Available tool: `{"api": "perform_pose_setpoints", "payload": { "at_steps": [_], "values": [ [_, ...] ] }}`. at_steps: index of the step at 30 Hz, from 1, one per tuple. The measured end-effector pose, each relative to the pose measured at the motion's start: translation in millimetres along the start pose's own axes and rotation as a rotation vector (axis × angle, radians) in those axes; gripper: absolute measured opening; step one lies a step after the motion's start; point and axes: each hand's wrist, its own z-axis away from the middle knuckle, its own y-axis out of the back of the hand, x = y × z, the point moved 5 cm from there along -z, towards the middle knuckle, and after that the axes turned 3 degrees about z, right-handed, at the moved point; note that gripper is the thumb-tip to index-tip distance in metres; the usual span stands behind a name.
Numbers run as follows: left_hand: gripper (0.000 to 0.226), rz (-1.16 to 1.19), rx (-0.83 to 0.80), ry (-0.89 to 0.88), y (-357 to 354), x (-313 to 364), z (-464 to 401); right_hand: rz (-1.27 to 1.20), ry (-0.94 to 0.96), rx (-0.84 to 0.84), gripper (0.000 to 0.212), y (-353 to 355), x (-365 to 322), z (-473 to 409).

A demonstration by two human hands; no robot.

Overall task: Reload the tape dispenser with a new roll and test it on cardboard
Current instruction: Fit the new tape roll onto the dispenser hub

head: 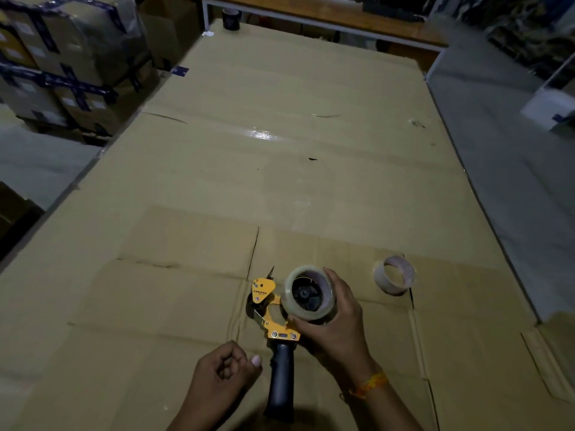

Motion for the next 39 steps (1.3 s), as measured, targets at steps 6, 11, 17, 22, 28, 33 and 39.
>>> {"api": "perform_pose_setpoints", "payload": {
  "at_steps": [6,11,17,22,28,33,39],
  "values": [
    [0.066,0.013,0.001,0.019,2,-5,-8,0.060,0.058,-0.034,0.099,-4,-3,-3],
    [0.066,0.009,0.010,0.002,-1,4,-10,0.107,0.065,-0.054,0.099,-2,0,-8],
    [0.044,0.026,0.009,0.052,-9,10,-10,0.133,0.032,-0.078,0.106,-3,13,-15],
    [0.050,-0.011,0.108,-0.009,-13,35,-8,0.220,0.079,-0.119,0.099,-1,9,-21],
    [0.033,-0.524,0.059,-0.483,-42,105,-41,0.259,0.013,-0.180,0.106,-13,27,-12],
    [0.034,-0.861,0.073,-0.291,-73,95,-72,0.222,-0.001,-0.179,0.105,-15,31,-12],
    [0.031,-1.125,0.093,-0.247,-81,95,-81,0.169,-0.042,-0.178,0.105,-15,32,-11]
  ]
}}
